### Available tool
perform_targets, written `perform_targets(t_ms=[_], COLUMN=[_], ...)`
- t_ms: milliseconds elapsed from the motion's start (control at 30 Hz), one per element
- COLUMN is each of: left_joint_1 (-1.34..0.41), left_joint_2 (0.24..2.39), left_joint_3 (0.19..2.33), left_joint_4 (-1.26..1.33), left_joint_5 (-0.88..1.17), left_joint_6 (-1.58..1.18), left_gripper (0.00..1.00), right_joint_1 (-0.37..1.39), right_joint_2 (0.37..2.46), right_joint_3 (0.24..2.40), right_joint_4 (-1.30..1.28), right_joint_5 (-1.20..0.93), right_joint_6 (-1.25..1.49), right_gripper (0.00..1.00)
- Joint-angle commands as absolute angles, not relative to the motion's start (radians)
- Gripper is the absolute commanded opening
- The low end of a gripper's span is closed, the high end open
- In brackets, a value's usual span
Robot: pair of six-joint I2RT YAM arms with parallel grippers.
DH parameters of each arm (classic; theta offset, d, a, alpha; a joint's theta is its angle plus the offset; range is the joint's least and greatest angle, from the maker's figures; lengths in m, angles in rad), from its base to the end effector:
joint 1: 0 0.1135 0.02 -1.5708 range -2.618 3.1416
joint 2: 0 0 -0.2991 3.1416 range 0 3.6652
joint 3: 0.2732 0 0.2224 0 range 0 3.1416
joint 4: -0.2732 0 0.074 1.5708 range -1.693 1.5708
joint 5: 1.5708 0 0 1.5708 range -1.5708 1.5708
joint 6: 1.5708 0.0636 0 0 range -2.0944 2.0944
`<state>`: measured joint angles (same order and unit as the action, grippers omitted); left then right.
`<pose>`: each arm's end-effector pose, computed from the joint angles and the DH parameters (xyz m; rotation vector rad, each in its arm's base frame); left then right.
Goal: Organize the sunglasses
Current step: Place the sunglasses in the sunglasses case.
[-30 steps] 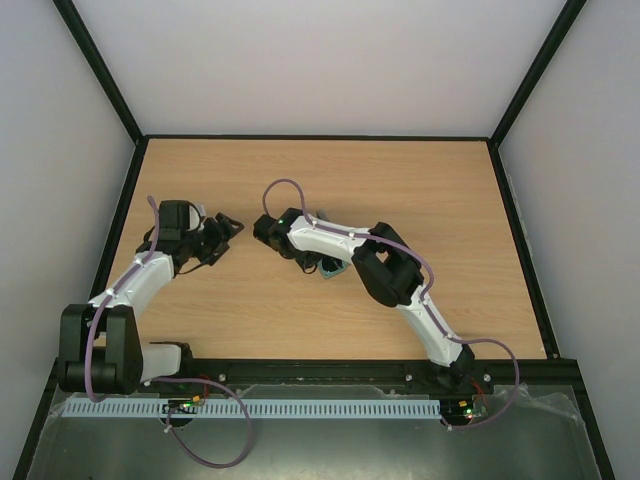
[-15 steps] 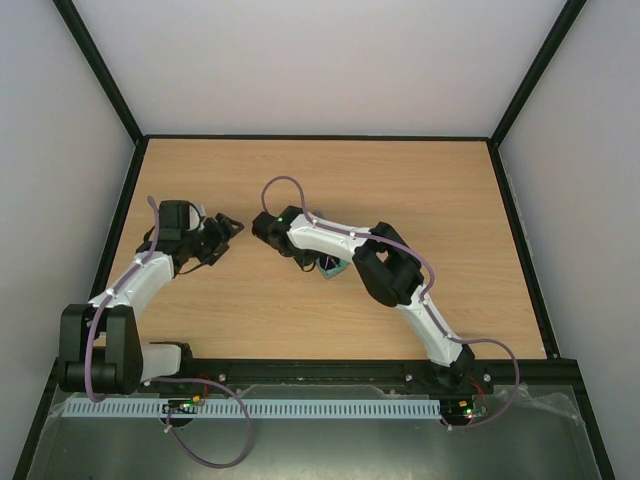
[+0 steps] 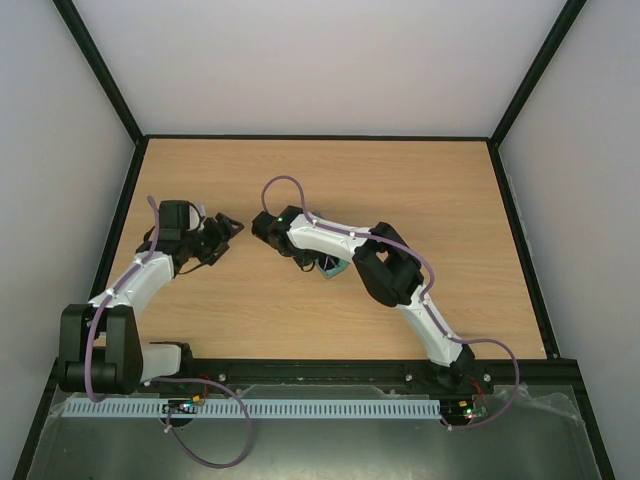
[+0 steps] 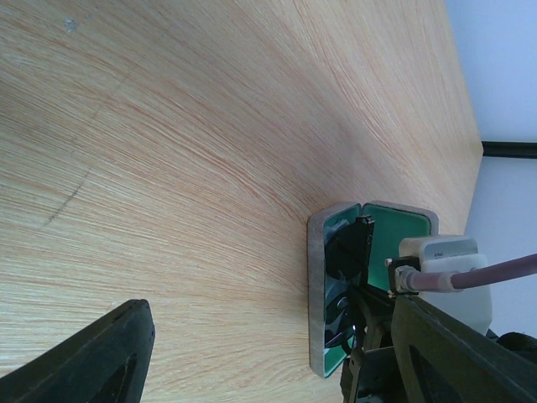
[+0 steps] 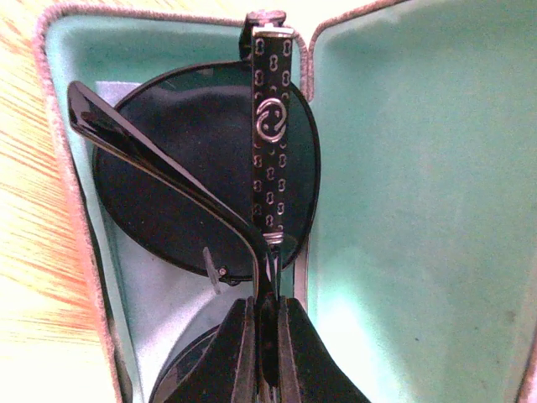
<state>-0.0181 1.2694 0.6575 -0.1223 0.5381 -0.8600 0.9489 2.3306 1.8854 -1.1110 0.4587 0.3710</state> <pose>0.2358 -0.0369 0.2391 -0.7113 2.3078 -1.0512 0.2833 0.3469 0.1613 -0.7948 2.6906 -0.5049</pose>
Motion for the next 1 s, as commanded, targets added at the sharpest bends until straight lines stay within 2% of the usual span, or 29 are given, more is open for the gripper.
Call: perform_targets(t_ms=[0, 567, 967], left_joint_1=[-0.013, -0.012, -0.012], left_joint_2=[1.254, 1.252, 1.253], left_joint_3=[0.652, 0.641, 0.649], left_joint_4=[-0.113, -0.104, -0.107], left_joint_5=[0.538, 0.539, 0.532], left_joint_6=[-0.857, -0.862, -0.865], left_gripper=[0.8, 0.8, 0.8], right_joint_1=[0.952, 0.953, 0.953], right_joint_2=[2.333, 2.324, 2.237], right_joint_3=[1.875, 1.84, 1.922], right_joint_4=[-1.144, -1.136, -1.178], right_joint_5=[0.487, 0.481, 0.52], right_joint_6=[0.403, 0.392, 0.415], right_gripper=[0.02, 0.04, 0.31])
